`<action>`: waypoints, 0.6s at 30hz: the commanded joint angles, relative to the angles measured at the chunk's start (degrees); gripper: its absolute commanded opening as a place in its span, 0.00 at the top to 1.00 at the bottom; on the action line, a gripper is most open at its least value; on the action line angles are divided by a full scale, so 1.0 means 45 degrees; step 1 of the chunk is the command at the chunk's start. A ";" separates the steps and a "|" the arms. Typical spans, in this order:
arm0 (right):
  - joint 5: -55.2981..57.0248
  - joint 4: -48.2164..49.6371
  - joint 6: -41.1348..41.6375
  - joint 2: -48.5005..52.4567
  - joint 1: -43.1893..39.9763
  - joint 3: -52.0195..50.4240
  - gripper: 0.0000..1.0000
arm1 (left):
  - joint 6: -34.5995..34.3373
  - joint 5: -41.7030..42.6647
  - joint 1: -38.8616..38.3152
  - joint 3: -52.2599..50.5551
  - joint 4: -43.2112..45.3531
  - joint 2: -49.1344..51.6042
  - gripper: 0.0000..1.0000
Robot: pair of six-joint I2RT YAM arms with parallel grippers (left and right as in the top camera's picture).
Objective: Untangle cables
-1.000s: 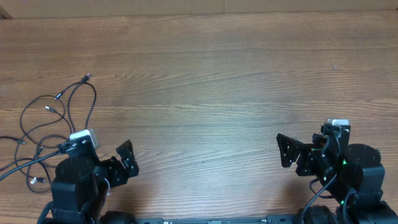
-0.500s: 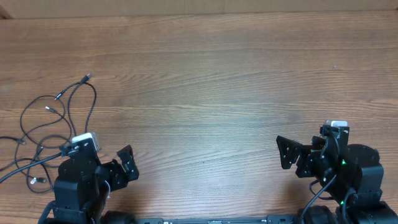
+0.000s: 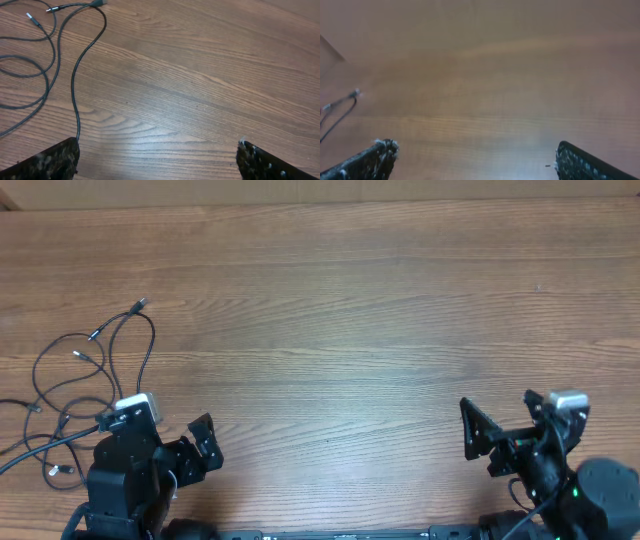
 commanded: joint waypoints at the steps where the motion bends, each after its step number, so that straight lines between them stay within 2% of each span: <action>1: 0.0228 0.0986 -0.0845 -0.0860 0.0058 -0.1054 0.00 | -0.0087 -0.0155 -0.0024 -0.0092 -0.0019 -0.0010 0.00; 13: -0.0005 0.6771 -0.0840 -0.3944 0.0058 -0.5906 0.00 | -0.0087 -0.0160 -0.0024 -0.0092 -0.0039 -0.0010 0.01; 18: -0.0005 0.9267 -0.0840 -0.3910 0.0058 -0.7640 0.00 | -0.0087 -0.0160 -0.0024 -0.0092 -0.0296 -0.0010 0.01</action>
